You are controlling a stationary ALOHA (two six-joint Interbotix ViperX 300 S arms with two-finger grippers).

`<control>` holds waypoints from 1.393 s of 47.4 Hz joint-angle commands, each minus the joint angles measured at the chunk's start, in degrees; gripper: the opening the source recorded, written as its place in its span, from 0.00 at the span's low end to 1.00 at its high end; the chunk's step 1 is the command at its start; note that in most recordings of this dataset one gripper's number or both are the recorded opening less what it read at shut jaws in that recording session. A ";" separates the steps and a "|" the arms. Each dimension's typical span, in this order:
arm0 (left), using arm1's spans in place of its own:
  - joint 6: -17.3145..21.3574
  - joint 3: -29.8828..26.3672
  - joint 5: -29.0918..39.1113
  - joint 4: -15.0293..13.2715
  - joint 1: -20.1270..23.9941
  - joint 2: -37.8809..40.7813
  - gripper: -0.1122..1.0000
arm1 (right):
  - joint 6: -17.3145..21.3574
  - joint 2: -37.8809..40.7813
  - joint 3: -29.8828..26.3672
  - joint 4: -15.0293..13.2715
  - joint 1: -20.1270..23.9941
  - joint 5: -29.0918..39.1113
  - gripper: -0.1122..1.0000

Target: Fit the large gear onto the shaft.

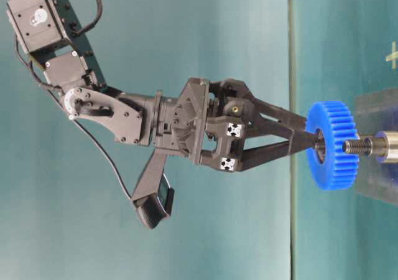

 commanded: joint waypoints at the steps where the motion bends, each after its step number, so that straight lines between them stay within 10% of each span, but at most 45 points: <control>1: -0.09 -0.53 -0.53 0.09 -0.09 -0.09 0.10 | -0.53 -2.37 0.62 0.00 0.53 0.44 0.74; 66: -1.93 -0.35 -0.53 0.09 -0.09 -0.35 0.10 | -2.20 2.90 -8.61 -0.18 1.85 2.55 0.73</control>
